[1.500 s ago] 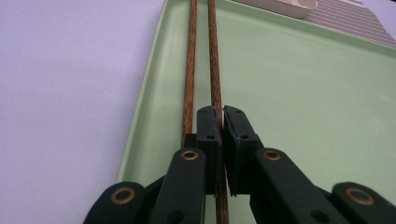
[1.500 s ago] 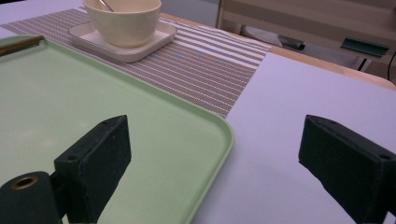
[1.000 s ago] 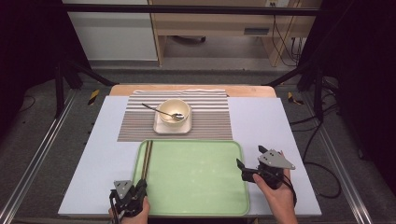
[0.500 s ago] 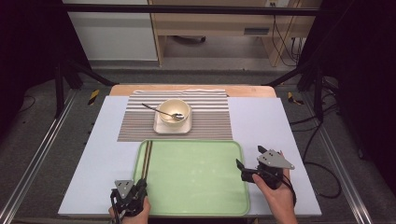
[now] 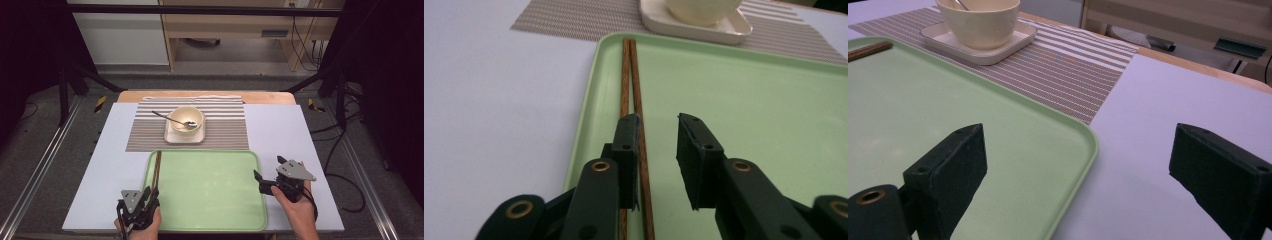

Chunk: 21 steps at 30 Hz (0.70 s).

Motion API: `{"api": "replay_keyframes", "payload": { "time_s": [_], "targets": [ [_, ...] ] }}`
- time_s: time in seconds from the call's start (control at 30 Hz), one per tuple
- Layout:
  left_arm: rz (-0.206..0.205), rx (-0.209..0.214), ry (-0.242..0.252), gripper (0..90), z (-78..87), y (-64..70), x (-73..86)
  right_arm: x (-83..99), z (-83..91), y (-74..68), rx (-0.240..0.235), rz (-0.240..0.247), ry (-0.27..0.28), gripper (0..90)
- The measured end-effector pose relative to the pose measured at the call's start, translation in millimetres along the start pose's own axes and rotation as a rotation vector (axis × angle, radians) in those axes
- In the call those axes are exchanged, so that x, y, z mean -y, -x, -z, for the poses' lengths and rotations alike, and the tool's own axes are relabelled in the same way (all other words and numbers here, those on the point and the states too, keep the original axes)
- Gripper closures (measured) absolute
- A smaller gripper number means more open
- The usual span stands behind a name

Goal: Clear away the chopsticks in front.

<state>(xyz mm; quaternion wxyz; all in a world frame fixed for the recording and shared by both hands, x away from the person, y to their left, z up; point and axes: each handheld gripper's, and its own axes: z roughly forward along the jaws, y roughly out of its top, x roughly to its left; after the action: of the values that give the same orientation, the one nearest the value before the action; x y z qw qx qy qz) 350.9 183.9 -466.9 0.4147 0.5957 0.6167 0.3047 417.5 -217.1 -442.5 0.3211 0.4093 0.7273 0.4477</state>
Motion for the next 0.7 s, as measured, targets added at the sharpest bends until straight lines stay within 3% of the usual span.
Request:
{"api": "replay_keyframes", "payload": {
  "time_s": [0.13,0.47,0.7],
  "targets": [
    [-0.04,0.035,0.032,58.1,-3.2,3.7,-14.0,0.6,-0.3,2.3,0.012,-0.005,0.0,7.8],
    [-0.102,0.105,0.049,45.0,-14.0,5.9,-52.8,1.3,-1.3,3.9,0.029,-0.002,-0.003,7.6],
    [-0.116,0.229,0.123,21.6,-18.5,11.3,-81.1,1.8,-1.5,5.7,0.045,-0.001,0.01,7.8]
  ]
}}
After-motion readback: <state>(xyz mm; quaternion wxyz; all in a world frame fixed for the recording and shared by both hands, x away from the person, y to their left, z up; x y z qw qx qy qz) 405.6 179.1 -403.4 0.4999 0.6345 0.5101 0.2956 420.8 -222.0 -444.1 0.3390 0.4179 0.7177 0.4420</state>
